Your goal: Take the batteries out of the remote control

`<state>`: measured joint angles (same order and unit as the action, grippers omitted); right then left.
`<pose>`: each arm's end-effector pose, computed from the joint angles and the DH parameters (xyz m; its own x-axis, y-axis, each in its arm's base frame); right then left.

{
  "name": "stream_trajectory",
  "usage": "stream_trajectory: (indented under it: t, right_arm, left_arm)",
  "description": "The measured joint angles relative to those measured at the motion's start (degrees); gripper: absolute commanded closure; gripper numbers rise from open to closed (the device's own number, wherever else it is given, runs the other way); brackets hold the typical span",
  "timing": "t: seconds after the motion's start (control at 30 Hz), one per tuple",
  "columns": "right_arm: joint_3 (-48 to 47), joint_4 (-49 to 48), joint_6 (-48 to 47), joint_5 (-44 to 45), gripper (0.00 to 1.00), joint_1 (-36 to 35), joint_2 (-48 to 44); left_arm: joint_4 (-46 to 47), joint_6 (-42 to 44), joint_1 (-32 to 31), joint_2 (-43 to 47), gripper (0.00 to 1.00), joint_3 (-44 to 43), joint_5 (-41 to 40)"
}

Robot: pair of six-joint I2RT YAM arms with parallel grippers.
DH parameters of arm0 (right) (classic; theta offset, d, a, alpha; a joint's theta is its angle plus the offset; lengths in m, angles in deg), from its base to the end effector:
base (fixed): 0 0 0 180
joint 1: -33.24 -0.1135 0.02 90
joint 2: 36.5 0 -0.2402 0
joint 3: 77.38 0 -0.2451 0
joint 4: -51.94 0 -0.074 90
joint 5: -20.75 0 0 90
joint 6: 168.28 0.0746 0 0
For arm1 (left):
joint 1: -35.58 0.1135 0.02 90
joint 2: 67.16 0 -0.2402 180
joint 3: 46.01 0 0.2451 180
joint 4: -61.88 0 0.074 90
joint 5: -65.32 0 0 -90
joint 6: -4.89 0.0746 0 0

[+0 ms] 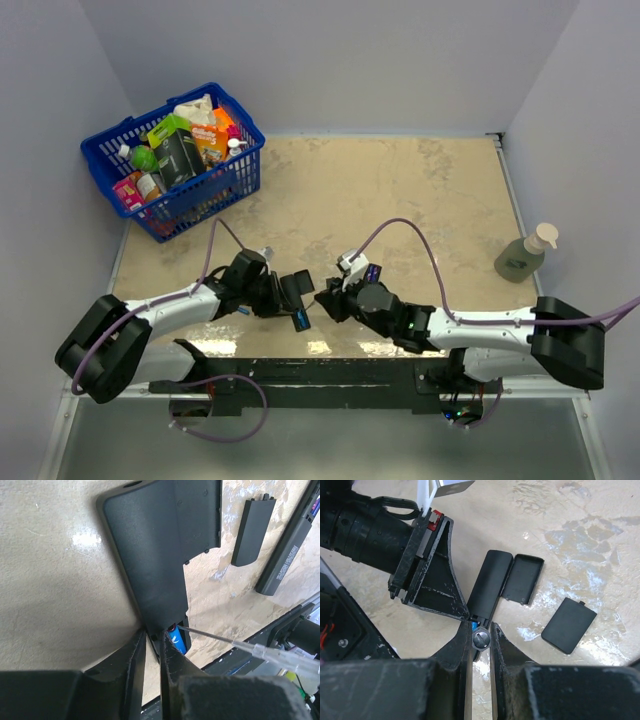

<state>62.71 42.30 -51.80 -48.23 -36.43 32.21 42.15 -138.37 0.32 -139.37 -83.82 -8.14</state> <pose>0.1235 0.2563 0.1721 -0.4399 0.0108 -0.8980 -0.6273 0.7119 0.3158 0.1789 -0.1525 0.0858 -0.9484 -0.2703 -0.1656 -0.1177 0.7855 -0.6076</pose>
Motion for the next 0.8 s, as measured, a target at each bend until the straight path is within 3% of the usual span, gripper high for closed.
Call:
stream_trajectory:
  t: [0.37, 0.8]
  right_arm:
    - [5.9, -7.6, 7.3, -13.0, 1.0, 10.9, -0.4]
    - [4.8, -14.1, 9.5, -24.2, 1.0, 18.1, 6.6]
  left_arm:
    - [0.1, -0.8, 0.0, -0.3, 0.85, 0.0, 0.0]
    - [0.1, -1.2, 0.0, -0.6, 0.85, 0.0, 0.2]
